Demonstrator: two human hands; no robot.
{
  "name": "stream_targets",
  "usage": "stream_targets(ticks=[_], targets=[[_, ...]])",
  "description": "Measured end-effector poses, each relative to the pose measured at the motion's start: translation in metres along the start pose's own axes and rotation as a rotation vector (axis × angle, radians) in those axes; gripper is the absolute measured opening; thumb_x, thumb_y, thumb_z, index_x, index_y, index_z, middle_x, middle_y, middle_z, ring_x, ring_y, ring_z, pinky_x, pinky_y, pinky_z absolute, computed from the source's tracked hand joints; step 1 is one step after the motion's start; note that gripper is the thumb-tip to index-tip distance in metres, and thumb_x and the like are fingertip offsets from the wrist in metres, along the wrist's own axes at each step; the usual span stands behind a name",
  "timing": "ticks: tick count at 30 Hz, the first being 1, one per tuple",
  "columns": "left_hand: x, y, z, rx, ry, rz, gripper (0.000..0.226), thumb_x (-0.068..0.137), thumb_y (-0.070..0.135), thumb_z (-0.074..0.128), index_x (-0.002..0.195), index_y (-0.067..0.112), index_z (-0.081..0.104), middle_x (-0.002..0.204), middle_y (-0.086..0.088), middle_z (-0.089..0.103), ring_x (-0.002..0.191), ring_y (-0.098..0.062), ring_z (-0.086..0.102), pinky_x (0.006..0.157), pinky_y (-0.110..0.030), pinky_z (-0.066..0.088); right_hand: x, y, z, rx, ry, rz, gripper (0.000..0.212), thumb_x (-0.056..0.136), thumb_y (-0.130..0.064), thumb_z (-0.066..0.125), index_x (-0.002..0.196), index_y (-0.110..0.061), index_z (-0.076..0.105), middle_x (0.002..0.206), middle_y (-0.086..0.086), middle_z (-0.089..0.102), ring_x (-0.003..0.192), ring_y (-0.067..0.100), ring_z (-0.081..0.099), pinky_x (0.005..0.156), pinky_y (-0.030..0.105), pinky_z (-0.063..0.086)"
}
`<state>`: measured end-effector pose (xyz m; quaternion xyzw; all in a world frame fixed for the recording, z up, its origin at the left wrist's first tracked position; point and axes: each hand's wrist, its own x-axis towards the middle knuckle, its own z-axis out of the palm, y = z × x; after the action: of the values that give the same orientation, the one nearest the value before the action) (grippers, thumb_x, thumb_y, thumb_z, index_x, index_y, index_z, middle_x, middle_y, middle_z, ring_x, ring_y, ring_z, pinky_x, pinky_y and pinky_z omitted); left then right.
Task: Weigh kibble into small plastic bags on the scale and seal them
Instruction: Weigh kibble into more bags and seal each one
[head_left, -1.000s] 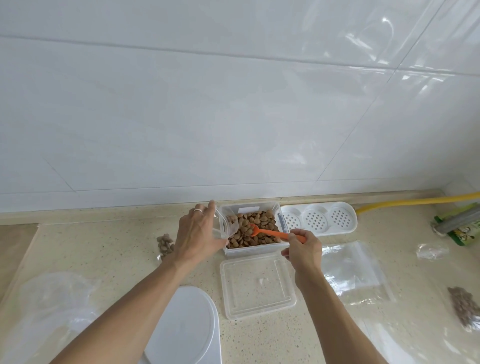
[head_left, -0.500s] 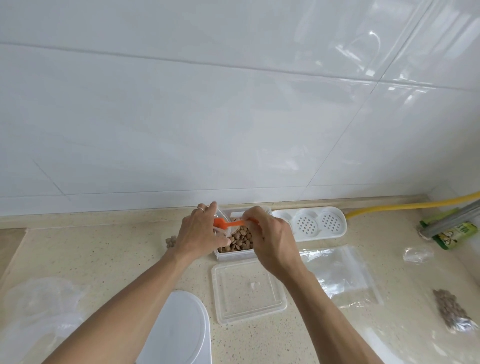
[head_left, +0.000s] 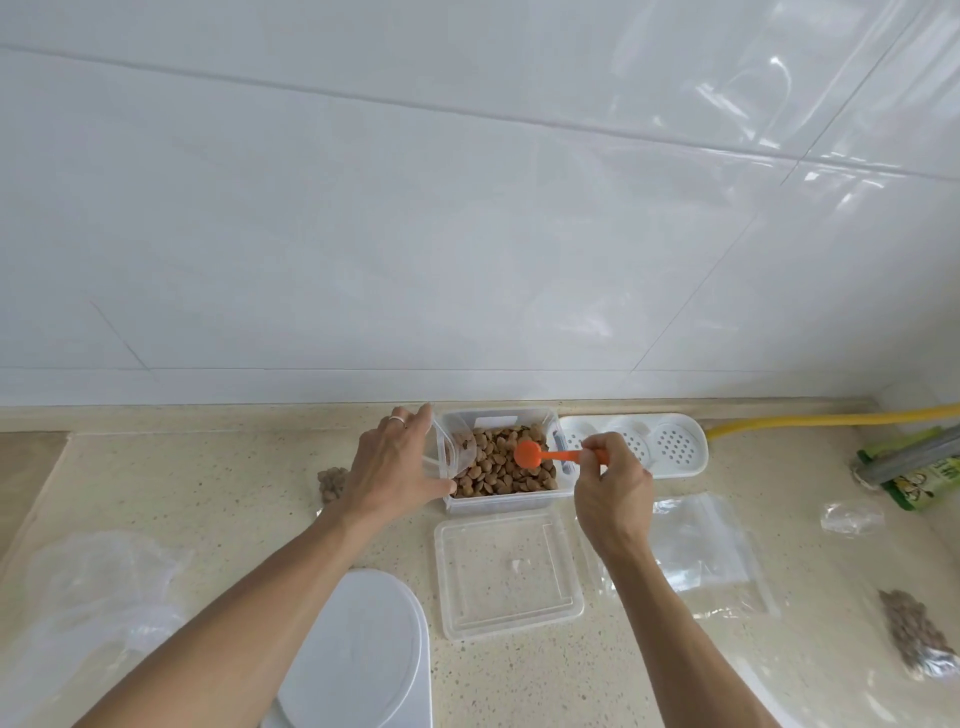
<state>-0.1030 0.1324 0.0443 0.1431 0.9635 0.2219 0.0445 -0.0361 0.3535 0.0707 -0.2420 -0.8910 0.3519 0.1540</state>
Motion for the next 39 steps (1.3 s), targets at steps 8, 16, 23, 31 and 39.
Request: stream_targets(ticks=[8,16,23,31,39], targets=[[-0.002,-0.004,0.003,0.023,-0.005,0.012,0.104,0.069,0.049,0.080,0.149,0.012,0.023,0.135,-0.010,0.046,0.120,-0.024,0.049,0.102,-0.035,0.042,-0.015,0.004,0.034,0.222,-0.266,0.235,0.013,0.101,-0.013,0.050,0.103,-0.014,0.063,0.089,-0.005,0.064,0.051,0.014,0.063,0.049,0.026,0.050],[0.007,-0.002,0.003,0.058,-0.028,0.006,0.113,0.066,0.053,0.081,0.149,0.008,0.020,0.135,-0.016,0.046,0.119,-0.027,0.050,0.102,-0.037,0.044,-0.010,0.011,0.017,0.491,-0.096,0.542,0.011,0.097,-0.008,0.055,0.100,-0.012,0.065,0.092,0.008,0.070,0.050,0.016,0.058,0.057,0.030,0.053],[0.018,0.018,-0.004,0.164,-0.027,0.016,0.108,0.069,0.052,0.078,0.147,0.003,0.021,0.130,-0.014,0.048,0.113,-0.025,0.052,0.091,-0.037,0.049,-0.002,-0.006,-0.014,0.569,-0.051,0.445,0.011,0.097,-0.007,0.056,0.097,-0.012,0.065,0.089,0.011,0.070,0.050,0.015,0.056,0.057,0.028,0.049],[0.023,0.033,-0.011,0.151,-0.034,0.053,0.103,0.070,0.054,0.072,0.146,0.004,0.025,0.126,-0.011,0.050,0.111,-0.024,0.052,0.088,-0.035,0.047,-0.014,-0.042,-0.018,0.187,-0.263,-0.212,0.017,0.096,-0.009,0.056,0.091,-0.021,0.065,0.064,-0.002,0.062,0.056,0.025,0.058,0.050,0.036,0.046],[0.006,0.040,-0.031,0.070,-0.040,0.023,0.107,0.067,0.055,0.076,0.146,0.004,0.025,0.132,-0.012,0.047,0.116,-0.025,0.051,0.094,-0.038,0.046,-0.023,-0.060,-0.042,0.217,-0.181,-0.272,0.018,0.094,-0.008,0.058,0.087,-0.023,0.064,0.063,0.008,0.062,0.056,0.032,0.058,0.050,0.042,0.046]])
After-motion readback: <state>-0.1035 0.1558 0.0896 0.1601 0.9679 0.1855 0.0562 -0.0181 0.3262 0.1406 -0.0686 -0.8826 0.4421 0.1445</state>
